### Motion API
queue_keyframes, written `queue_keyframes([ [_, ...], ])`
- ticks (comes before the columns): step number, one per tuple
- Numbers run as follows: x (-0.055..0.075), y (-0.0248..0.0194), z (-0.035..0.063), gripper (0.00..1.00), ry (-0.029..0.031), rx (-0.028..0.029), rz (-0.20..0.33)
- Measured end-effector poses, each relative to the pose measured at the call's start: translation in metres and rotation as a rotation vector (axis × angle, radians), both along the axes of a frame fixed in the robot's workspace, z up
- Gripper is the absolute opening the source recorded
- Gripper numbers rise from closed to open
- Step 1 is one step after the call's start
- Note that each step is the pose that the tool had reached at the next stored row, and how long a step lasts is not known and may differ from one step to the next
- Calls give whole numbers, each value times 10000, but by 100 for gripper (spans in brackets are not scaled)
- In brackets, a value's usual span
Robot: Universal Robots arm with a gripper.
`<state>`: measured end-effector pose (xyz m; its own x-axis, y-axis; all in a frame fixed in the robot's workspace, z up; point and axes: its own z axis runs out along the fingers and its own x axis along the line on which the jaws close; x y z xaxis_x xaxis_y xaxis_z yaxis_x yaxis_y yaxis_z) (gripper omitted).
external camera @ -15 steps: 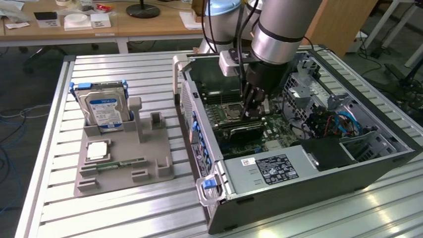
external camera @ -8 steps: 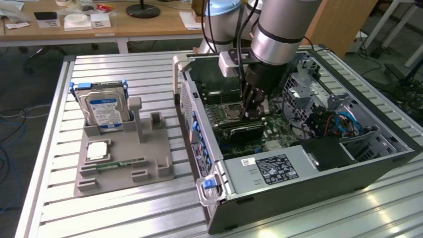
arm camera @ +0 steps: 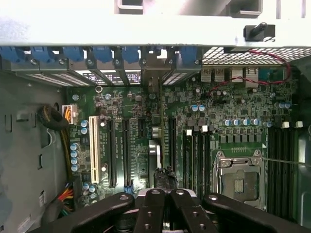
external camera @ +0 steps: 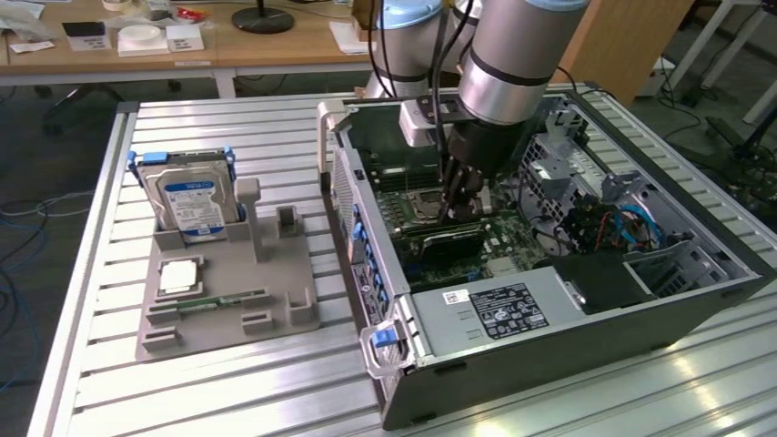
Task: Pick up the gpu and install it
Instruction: 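Press down on the gpu until it lock into place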
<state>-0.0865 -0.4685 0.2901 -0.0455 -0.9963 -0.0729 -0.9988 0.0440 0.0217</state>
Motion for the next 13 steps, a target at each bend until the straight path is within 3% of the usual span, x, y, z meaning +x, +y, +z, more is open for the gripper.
queue_keyframes([
  [13, -18, -3, -131, 11, 0, 0, -1],
])
